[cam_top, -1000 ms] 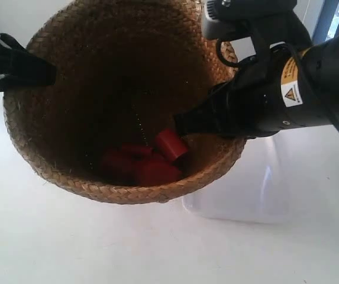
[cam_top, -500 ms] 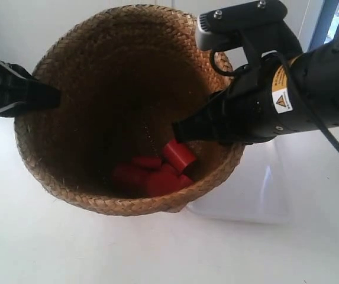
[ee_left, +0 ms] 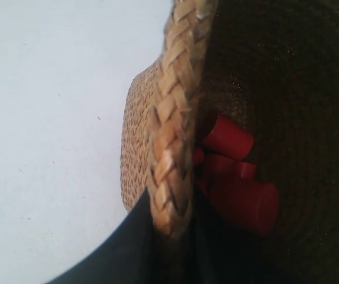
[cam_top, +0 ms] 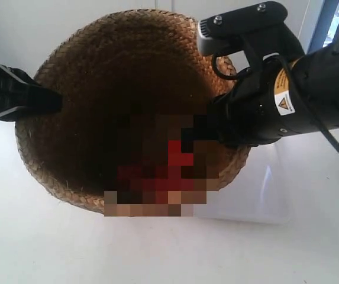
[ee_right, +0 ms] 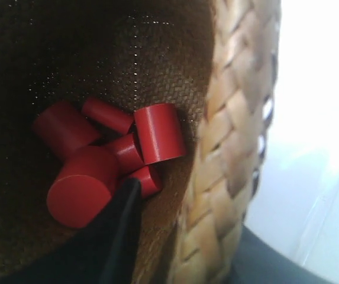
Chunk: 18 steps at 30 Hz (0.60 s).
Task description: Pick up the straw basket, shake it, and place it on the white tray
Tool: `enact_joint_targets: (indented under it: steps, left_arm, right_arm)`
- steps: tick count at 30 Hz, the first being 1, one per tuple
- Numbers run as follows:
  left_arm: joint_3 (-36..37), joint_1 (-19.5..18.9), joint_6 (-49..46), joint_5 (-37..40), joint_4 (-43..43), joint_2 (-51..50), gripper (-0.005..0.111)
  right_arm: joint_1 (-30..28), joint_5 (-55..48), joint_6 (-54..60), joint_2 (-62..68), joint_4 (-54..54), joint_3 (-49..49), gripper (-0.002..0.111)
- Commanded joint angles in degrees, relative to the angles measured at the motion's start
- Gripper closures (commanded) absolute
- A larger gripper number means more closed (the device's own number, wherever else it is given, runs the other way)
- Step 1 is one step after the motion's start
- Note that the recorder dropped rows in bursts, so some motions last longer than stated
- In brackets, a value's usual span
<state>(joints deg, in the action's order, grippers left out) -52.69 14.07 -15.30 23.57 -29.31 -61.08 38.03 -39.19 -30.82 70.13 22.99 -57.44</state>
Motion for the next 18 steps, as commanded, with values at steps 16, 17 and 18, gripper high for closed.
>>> enact_joint_targets:
  steps: [16,17,18]
  left_arm:
    - [-0.07,0.30,-2.50,-1.88,0.14,0.42,0.107]
    - [-0.07,0.30,-2.63,-1.29,0.14,0.42,0.107]
    - [-0.07,0.30,-2.76,-1.30,0.14,0.42,0.107]
  right_arm:
    - [0.12,0.70,1.90,-0.31,1.42,0.23,0.108]
    - [0.12,0.00,1.90,-0.31,1.42,0.23,0.108]
    - [0.12,-0.25,1.90,-0.31,1.42,0.23,0.108]
